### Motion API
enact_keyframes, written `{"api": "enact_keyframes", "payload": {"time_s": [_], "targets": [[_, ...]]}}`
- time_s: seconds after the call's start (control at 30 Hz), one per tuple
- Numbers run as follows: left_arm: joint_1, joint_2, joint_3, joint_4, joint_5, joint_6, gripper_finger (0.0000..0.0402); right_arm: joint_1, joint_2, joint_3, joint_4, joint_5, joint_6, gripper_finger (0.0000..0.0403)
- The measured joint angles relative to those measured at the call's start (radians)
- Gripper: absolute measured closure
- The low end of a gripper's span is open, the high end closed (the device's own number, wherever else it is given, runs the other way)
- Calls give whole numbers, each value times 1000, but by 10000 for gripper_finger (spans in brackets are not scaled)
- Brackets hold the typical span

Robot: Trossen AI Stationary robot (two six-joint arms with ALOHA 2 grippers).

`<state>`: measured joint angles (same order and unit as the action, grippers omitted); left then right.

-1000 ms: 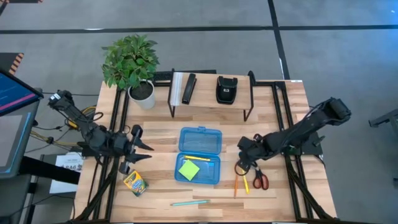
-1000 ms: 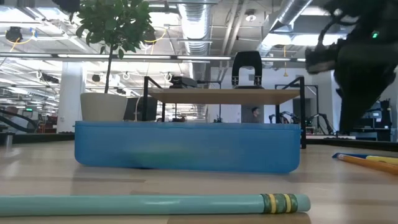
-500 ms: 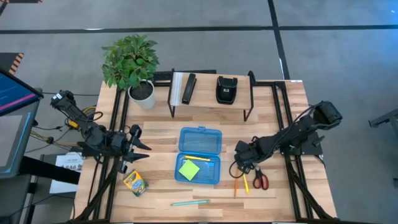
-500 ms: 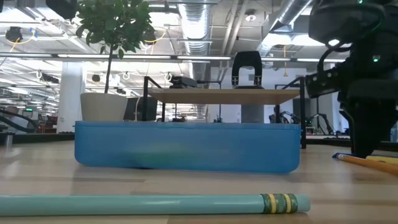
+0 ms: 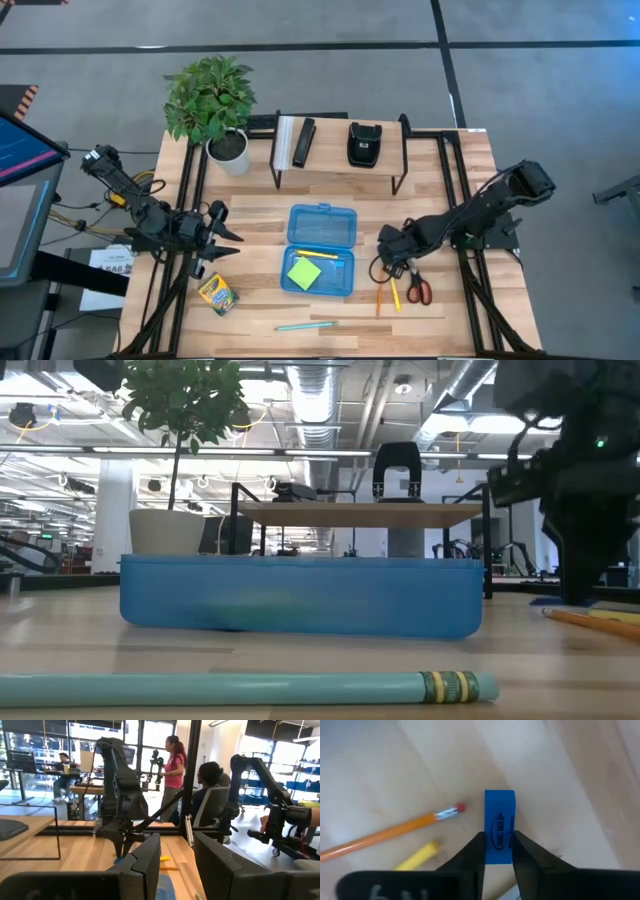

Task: Pack school essentials
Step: Put the blue eraser into the blue supply box

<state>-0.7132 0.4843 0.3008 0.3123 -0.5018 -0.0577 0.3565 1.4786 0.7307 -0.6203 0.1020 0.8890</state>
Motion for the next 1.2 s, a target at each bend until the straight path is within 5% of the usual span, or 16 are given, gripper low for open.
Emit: {"api": "enact_keyframes", "payload": {"time_s": [0.27, 0.47, 0.9, 1.2], "targets": [[0, 0, 0, 1, 94, 8, 294, 0, -104, 0, 103, 2, 11, 330], [0, 0, 0, 1, 59, 8, 294, 1, -106, 57, 261, 18, -51, 330], [0, 0, 0, -2, 47, -6, 294, -12, 218, 384, 203, 33, -269, 330], [0, 0, 0, -7, 45, -8, 294, -72, 380, 464, 137, -14, -294, 330]]}}
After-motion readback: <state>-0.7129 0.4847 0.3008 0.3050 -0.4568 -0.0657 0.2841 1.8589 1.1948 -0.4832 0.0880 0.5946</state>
